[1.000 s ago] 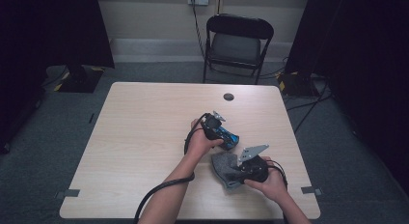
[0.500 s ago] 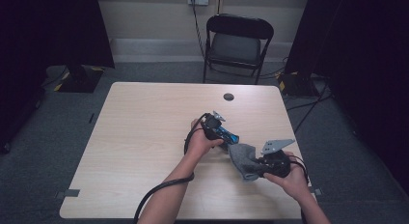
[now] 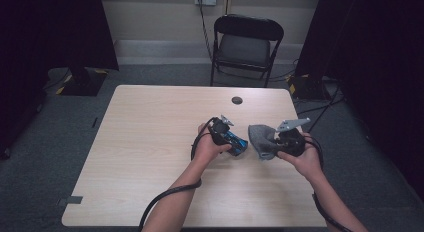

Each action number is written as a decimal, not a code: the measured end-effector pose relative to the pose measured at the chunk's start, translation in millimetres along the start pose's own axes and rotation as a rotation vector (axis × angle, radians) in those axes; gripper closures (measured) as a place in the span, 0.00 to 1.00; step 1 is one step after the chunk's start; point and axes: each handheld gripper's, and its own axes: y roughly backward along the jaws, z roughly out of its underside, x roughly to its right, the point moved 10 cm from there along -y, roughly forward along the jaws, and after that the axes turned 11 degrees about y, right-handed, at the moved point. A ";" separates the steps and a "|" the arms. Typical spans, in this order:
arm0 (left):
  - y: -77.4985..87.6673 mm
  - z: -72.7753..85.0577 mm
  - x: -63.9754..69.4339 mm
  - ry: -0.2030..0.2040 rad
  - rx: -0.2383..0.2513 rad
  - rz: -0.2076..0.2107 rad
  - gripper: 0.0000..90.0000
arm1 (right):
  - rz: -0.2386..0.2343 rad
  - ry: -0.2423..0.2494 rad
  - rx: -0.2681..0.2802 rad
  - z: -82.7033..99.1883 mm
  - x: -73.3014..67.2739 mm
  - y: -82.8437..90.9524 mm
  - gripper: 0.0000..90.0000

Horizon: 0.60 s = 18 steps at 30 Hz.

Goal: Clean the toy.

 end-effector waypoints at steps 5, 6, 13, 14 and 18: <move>0.0 0.2 0.3 0.003 0.008 0.002 0.06 | 0.043 -0.015 -0.042 -4.4 26.6 -22.3 0.78; -0.1 0.2 0.4 0.003 0.010 0.003 0.06 | 0.044 -0.021 -0.049 -5.7 31.0 -27.2 0.78; 0.0 0.2 0.2 0.000 0.012 0.000 0.06 | 0.086 -0.013 -0.113 -14.4 57.3 -62.2 0.78; 0.1 0.3 0.3 0.001 0.010 -0.001 0.06 | 0.085 -0.011 -0.129 -15.3 58.7 -67.9 0.78; 0.0 0.4 0.2 0.001 0.014 0.000 0.05 | 0.081 0.031 -0.152 -22.0 58.7 -91.8 0.77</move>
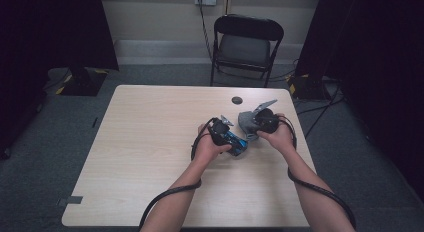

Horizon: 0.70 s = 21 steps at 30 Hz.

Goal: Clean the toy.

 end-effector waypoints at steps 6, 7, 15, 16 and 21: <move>-0.1 -0.1 -0.2 -0.004 -0.001 0.003 0.05 | -0.017 -0.026 -0.021 -4.0 -7.6 -21.9 0.56; -0.2 -0.2 0.0 -0.002 0.002 0.005 0.05 | -0.003 -0.046 -0.022 -3.4 -5.6 -22.4 0.53; -0.3 0.1 0.2 -0.001 0.009 0.008 0.05 | 0.044 -0.238 0.032 -0.7 15.9 -10.9 0.44; -0.3 0.1 0.0 -0.002 0.008 0.007 0.05 | 0.039 -0.251 0.038 -0.8 17.2 -10.8 0.45; -0.3 0.2 0.1 -0.001 0.010 0.009 0.05 | 0.019 -0.325 0.070 -5.3 17.1 -17.8 0.45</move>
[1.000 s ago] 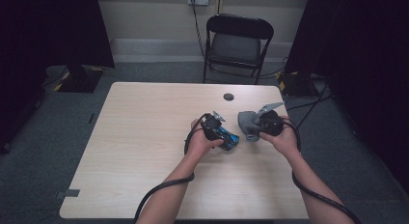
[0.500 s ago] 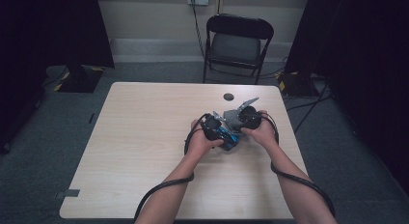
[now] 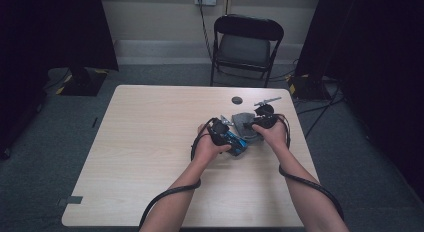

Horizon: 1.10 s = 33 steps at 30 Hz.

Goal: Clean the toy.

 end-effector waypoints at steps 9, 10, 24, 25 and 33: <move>-1.0 -0.8 0.2 -0.004 -0.003 0.003 0.04 | 0.004 0.020 -0.069 -2.6 -14.8 -23.0 0.54; -0.9 -0.7 0.2 -0.007 -0.006 0.004 0.04 | -0.011 0.032 -0.062 -4.7 -18.4 -24.5 0.55; -1.1 -0.8 -0.2 -0.009 0.004 0.004 0.04 | -0.017 -0.010 -0.010 -14.7 -20.8 -21.6 0.50; -1.1 -0.9 -0.1 -0.009 0.005 0.005 0.04 | -0.021 -0.009 -0.011 -14.2 -21.5 -22.3 0.50; -0.9 -0.4 -0.1 -0.006 0.008 0.008 0.04 | 0.004 0.036 -0.066 -4.2 -29.3 -40.6 0.58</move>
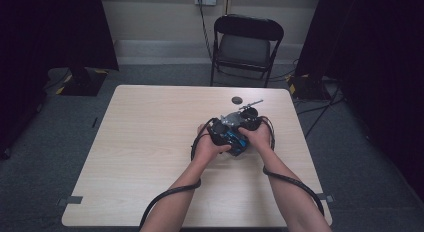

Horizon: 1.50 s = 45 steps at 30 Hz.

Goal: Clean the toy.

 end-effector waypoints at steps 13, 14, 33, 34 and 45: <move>-0.2 -0.3 -0.1 0.002 0.000 0.000 0.04 | -0.079 0.124 -0.025 -2.2 -10.3 1.2 0.79; -0.2 -0.3 -0.1 0.002 0.000 0.000 0.04 | -0.085 0.133 -0.027 -1.2 -10.0 2.0 0.79; -0.3 -0.6 -0.4 0.000 -0.012 -0.003 0.04 | -0.153 0.187 -0.012 27.1 -2.5 23.5 0.79; -0.5 -0.7 -0.6 0.000 -0.010 -0.003 0.04 | -0.154 0.197 -0.010 28.8 -2.1 24.6 0.79; -0.3 -0.6 -1.0 0.000 -0.016 -0.005 0.04 | -0.156 0.201 -0.017 55.0 5.1 44.0 0.79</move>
